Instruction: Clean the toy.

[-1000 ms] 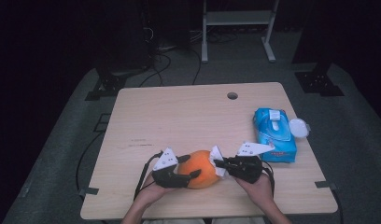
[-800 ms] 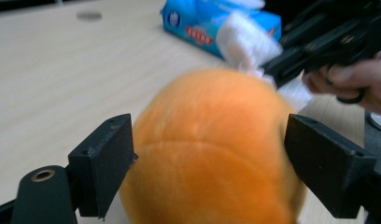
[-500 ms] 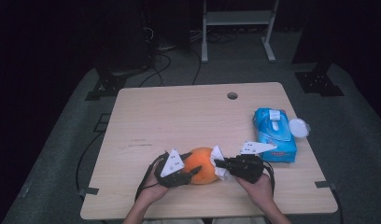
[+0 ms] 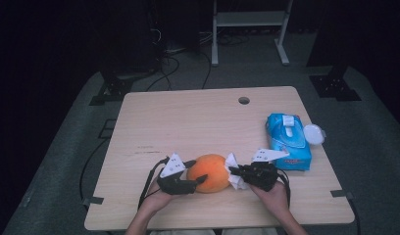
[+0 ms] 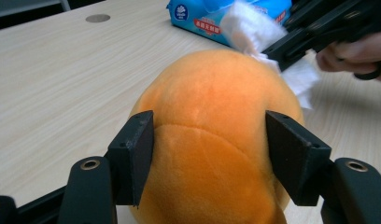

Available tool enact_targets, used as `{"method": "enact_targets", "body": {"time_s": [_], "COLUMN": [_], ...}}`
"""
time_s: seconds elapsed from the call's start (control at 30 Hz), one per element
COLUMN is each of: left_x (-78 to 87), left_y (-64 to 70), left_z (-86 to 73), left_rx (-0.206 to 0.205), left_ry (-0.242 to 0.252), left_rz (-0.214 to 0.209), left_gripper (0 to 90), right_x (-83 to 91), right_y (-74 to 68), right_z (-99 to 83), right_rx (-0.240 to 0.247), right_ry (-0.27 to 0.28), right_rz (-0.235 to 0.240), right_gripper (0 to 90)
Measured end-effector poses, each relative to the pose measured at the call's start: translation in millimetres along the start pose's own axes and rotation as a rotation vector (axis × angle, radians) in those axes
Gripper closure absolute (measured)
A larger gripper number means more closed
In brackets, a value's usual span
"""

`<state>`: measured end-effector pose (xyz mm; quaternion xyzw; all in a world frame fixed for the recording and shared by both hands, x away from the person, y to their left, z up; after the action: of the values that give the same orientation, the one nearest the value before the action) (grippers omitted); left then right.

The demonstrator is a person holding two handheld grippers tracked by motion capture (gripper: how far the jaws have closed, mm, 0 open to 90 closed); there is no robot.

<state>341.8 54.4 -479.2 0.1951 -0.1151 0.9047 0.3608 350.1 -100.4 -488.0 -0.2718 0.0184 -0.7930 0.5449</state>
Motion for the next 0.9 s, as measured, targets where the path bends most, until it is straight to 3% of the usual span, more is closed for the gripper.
{"method": "enact_targets", "body": {"time_s": [0.03, 0.1, 0.17, 0.23, 0.3, 0.47, 0.53, 0.63, 0.67, 0.7, 0.73, 0.8, 0.83, 0.9], "left_x": [0.8, 0.9, -0.5, -1.8, -1.8, -0.5, -1.1, -1.5, -1.5, -0.6, -0.6, 0.9, -0.1, -0.7], "left_y": [-0.5, -0.2, 1.8, 5.6, 8.8, 14.7, 16.3, 20.0, 20.0, 19.1, 19.1, 15.0, 10.9, 10.2], "left_z": [-1.3, -2.0, -1.9, -1.3, -0.6, 0.2, 0.4, 0.3, 0.3, 1.4, 1.4, 5.1, 4.8, 3.4], "left_rx": [0.011, 0.006, 0.000, -0.010, -0.028, -0.071, -0.088, -0.105, -0.105, -0.098, -0.098, -0.048, 0.010, 0.024], "left_ry": [0.000, 0.000, 0.001, 0.011, 0.015, 0.014, 0.014, 0.030, 0.030, 0.033, 0.033, 0.038, 0.020, 0.008], "left_rz": [-0.009, -0.010, -0.011, -0.018, -0.019, -0.030, -0.031, -0.038, -0.038, -0.035, -0.035, -0.030, -0.020, -0.026], "left_gripper": [35.8, 35.6, 35.5, 35.4, 35.3, 35.4, 35.7, 35.9, 35.8, 34.1, 31.1, 26.1, 18.1, 18.4], "right_x": [1.6, 1.4, -0.9, -1.5, -2.5, 0.4, 2.2, -0.3, -0.3, -4.0, -4.6, -4.8, -3.2, -1.5], "right_y": [6.8, 7.3, -2.4, -15.7, -22.9, -3.0, -4.1, -21.2, -21.2, -23.5, -22.0, -18.9, -11.7, -10.3], "right_z": [-4.8, -6.5, 1.4, 12.8, 17.1, 2.4, 4.6, 16.8, 16.8, 17.3, 15.6, 12.7, 7.8, 6.8], "right_rx": [-0.032, -0.060, -0.034, -0.003, 0.027, -0.019, -0.026, 0.050, 0.050, 0.077, 0.072, 0.058, 0.047, 0.030], "right_ry": [-0.003, 0.011, 0.020, 0.053, 0.049, 0.014, 0.027, 0.034, 0.034, 0.009, 0.006, 0.003, -0.006, -0.004], "right_rz": [-0.008, 0.013, 0.028, 0.074, 0.082, 0.029, 0.031, 0.053, 0.053, 0.038, 0.036, 0.036, 0.019, 0.020], "right_gripper": [82.9, 82.8, 82.8, 82.8, 82.8, 82.8, 82.7, 82.6, 82.6, 82.7, 82.7, 82.7, 82.8, 82.8]}}
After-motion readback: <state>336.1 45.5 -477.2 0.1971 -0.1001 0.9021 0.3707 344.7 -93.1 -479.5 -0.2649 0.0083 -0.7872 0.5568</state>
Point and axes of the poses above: each handheld gripper's, and its own axes: x roughly backward along the jaws, z roughly out of its top, y roughly to its right, the point moved 10 cm from there along -x, roughly forward along the jaws, and after that the axes turned 13 degrees about z, right-handed, at the moved point
